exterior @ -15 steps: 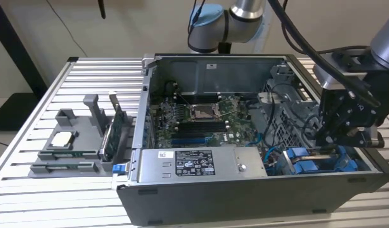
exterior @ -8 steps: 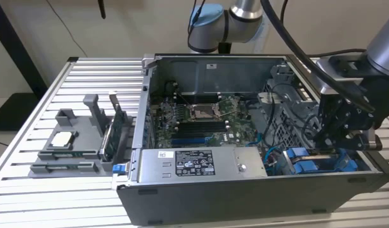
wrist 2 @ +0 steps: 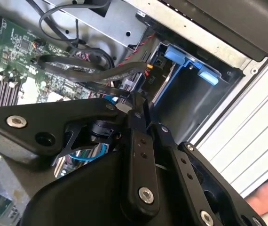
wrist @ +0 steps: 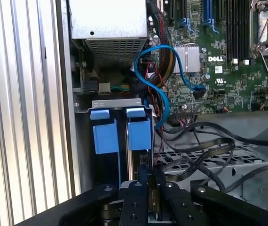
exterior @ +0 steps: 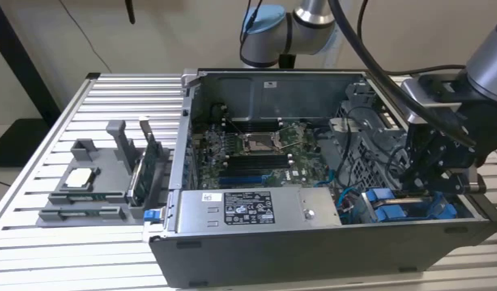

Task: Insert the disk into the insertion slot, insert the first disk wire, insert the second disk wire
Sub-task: 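Insert the second disk wire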

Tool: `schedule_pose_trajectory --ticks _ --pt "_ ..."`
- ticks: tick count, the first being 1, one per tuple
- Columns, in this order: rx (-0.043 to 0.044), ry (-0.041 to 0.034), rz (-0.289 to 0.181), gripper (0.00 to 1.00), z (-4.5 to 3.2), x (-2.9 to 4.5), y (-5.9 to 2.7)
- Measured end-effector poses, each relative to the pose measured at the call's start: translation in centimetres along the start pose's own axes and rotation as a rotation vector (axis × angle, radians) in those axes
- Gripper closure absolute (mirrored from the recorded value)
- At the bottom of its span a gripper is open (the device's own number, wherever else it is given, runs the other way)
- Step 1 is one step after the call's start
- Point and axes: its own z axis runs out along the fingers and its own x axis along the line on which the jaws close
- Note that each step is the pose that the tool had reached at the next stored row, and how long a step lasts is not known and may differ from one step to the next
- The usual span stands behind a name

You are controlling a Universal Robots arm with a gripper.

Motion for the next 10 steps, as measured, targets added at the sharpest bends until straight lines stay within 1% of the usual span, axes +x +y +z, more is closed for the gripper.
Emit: schedule_pose_trajectory --ticks 10 --pt "-0.0001 -0.0011 -0.001 0.84 0.2 0.01 -0.15"
